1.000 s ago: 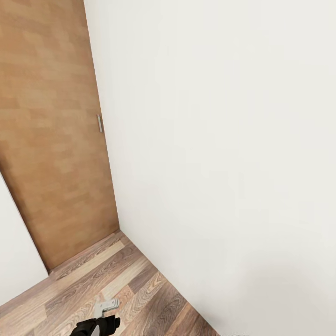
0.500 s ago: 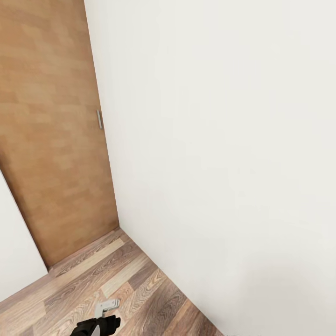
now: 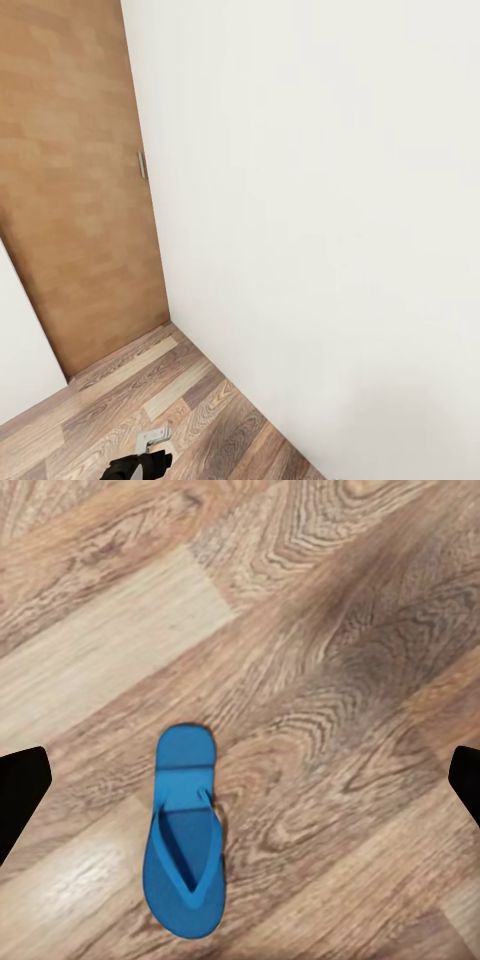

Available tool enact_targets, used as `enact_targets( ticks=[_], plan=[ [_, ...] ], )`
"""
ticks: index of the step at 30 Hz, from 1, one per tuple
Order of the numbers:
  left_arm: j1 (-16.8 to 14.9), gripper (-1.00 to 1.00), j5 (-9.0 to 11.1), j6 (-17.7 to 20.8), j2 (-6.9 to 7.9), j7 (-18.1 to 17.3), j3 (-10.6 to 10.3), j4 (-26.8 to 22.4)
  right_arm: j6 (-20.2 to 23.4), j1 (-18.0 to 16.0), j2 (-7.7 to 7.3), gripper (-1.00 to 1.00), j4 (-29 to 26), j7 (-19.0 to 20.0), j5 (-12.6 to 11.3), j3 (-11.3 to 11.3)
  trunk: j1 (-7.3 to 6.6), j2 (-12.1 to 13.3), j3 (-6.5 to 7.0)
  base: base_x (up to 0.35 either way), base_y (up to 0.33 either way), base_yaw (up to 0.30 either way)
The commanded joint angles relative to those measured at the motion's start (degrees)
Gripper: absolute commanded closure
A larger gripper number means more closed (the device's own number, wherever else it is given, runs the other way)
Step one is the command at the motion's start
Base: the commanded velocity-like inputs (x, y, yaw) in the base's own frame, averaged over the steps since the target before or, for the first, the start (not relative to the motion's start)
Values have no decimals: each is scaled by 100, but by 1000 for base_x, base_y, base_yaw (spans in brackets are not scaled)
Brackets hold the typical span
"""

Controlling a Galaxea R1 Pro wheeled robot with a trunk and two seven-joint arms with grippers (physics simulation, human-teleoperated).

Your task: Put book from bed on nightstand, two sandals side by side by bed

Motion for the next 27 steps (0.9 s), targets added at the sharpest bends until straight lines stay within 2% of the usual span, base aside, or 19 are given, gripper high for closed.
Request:
enact_targets(
  ticks=[1, 4, 5, 10, 13, 14, 16, 17, 18, 19, 20, 21, 23, 24, 25, 26, 27],
  plan=[
    [1, -100, 42, 35, -5, 19, 18, -13, 9, -2, 11, -100, -81, -10, 2, -2, 22, -44, -24, 0, 0, 0],
    [1, -100, 42, 35, -6, 17, 13, -13, 41, -17, 178, -100, -664, -13, -4, 7, 88, -164, -77, 0, 0, 0],
    [3, -100, 45, 35, -6, 16, 12, -13, 48, -21, 290, -100, -1286, -13, -9, 12, 110, -204, -95, 0, 0, 0],
    [-1, -100, 50, 49, -6, 16, 10, -13, 79, -23, 405, -100, -2297, 8, -52, 32, 220, -405, -185, 0, 0, 0],
    [0, -100, 47, 46, -6, 16, 1, -13, 226, -24, 422, -100, -2741, 23, -221, 49, 286, -525, -239, 0, 0, 0],
    [2, -100, 46, 47, -6, 16, -2, -13, 347, -24, 426, -100, -2913, 28, -360, 83, 307, -565, -257, 0, 0, 0],
    [-2, -100, 43, 50, -7, 16, -4, -13, 770, -24, 428, -100, -3253, 36, -828, 269, 351, -645, -293, 0, 0, 0],
    [-1, -100, 43, 51, -7, 16, -5, -13, 1032, -25, 427, -100, -3427, 42, -1137, 387, 373, -685, -311, 0, 0, 0],
    [0, -100, 43, 51, -7, 16, -5, -13, 1173, -27, 427, -100, -3517, 49, -1309, 450, 395, -726, -329, 0, 0, 0],
    [0, -100, 43, 51, -8, 16, -6, -13, 1452, -26, 426, -100, -3695, 70, -1681, 571, 417, -766, -347, 0, 0, 0],
    [-1, -100, 42, 52, -9, 16, -7, -13, 1585, -25, 426, -100, -3780, 92, -1871, 622, 439, -806, -365, 0, 0, 0],
    [-2, -100, 42, 52, -8, 16, -10, -13, 1833, -28, 426, -100, -3931, 173, -2242, 699, 461, -846, -383, 0, 0, 0],
    [-3, -100, 42, 52, -10, 16, -13, -13, 2290, -28, 426, -100, -4157, 569, -2871, 782, 505, -926, -418, 0, 0, 0],
    [-3, -100, 42, 52, -9, 16, -13, -13, 2397, -29, 426, -100, -4201, 731, -2983, 794, 527, -966, -436, 0, 0, 0],
    [0, -100, 42, 52, -11, 16, -14, -13, 2608, -30, 423, -100, -4264, 1133, -3147, 813, 549, -1006, -454, 0, 0, 0],
    [-1, -100, 42, 52, -12, 16, -14, -13, 2712, -31, 421, -100, -4287, 1371, -3206, 819, 571, -1046, -472, 0, 0, 0],
    [0, -100, 42, 52, -13, 16, -14, -13, 2921, -31, 420, -100, -4321, 1894, -3290, 825, 593, -1087, -490, 0, 0, 0]
  ],
)
